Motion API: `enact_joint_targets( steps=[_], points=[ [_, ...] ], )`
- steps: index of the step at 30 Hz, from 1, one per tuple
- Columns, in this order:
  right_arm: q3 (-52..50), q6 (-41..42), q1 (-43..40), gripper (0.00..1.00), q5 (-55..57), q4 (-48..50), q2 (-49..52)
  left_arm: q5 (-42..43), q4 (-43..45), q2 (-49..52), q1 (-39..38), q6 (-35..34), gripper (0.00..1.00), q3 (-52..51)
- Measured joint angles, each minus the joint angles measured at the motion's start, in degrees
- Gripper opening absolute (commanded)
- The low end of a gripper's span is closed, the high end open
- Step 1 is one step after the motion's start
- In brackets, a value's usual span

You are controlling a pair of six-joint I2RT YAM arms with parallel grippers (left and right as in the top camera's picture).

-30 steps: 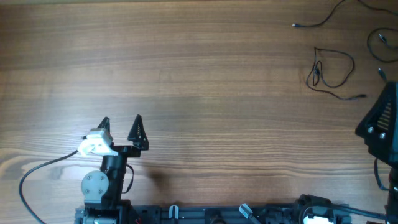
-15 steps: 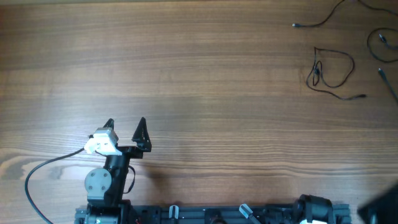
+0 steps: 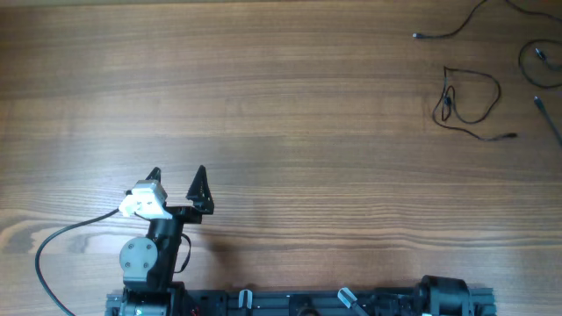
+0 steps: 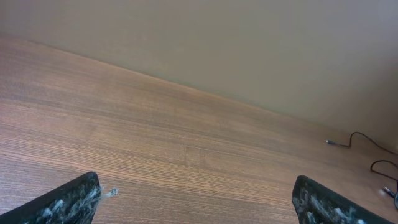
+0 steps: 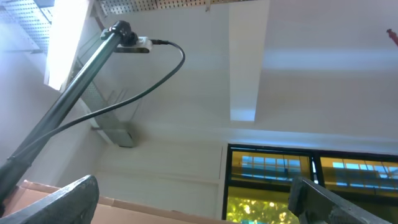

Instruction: Untangle cables

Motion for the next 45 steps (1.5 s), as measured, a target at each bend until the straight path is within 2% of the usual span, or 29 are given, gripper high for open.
enact_joint_targets(
  steps=[8, 12, 19, 24, 37, 45],
  points=[
    [-3.3, -0.9, 0.0, 1.0, 1.0, -16.8, 0.0, 0.0, 0.0, 0.0, 0.0, 0.0, 1.0, 0.0],
    [-9.0, -0.9, 0.2, 1.0, 1.9, -14.3, 0.0, 0.0, 0.0, 0.0, 0.0, 0.0, 1.0, 0.0],
    [-32.2, 5.3, 0.3, 1.0, 3.1, -2.7, 1.4, 0.0, 0.0, 0.0, 0.0, 0.0, 1.0, 0.0],
    [-43.4, 8.2, 0.3, 1.0, 3.1, 2.0, 3.1, 0.0, 0.0, 0.0, 0.0, 0.0, 1.0, 0.0],
    [-59.8, 9.1, 3.3, 1.0, 8.9, 2.1, 0.4, 0.0, 0.0, 0.0, 0.0, 0.0, 1.0, 0.0],
    [-64.3, 8.8, 3.3, 1.0, 10.6, -1.7, 0.3, 0.0, 0.0, 0.0, 0.0, 0.0, 1.0, 0.0]
  ],
)
